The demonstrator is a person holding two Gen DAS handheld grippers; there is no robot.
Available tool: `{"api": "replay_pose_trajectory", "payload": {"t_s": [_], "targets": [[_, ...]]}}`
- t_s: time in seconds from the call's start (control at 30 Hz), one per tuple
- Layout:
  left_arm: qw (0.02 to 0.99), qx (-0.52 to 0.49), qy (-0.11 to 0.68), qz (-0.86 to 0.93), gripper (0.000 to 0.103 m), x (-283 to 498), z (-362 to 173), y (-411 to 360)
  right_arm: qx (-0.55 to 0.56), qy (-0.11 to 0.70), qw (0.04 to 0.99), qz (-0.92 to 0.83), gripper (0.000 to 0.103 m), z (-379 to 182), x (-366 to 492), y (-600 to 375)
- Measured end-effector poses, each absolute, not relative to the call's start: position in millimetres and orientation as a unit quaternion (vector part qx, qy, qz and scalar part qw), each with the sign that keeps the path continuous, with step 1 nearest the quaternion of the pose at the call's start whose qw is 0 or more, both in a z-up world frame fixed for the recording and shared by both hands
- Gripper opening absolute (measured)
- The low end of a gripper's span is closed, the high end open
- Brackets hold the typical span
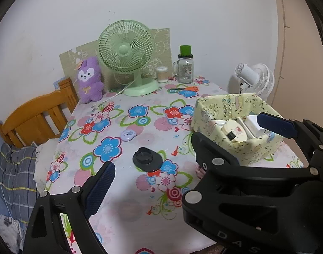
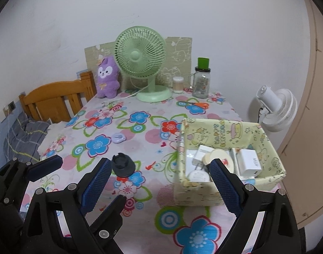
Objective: Organize rigid objects
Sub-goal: 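Move the left tool to the black round object while the right tool approaches it too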
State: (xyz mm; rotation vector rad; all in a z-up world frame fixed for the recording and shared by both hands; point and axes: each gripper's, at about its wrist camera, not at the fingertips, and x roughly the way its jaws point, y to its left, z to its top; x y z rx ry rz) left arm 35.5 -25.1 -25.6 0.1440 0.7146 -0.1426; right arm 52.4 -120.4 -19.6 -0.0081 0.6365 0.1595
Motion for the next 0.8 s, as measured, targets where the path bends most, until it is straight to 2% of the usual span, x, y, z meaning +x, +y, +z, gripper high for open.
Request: {"api": "replay_pose_trajectory", "payload": {"t_s": [0.27,0.8], "targets": [[0.928,0.06,0.362,-0.059,0.095,45.9,-37.4,-6.9,-0.013,0.317,0.944,0.085,0.091,-29.2,62.0,-101.2],[0.917,0.038,0.394,-0.053,0.098,75.2,-70.5,15.4,-0.034,0.336,0.937,0.094,0.09,-57.3,93.0,-78.4]]}}
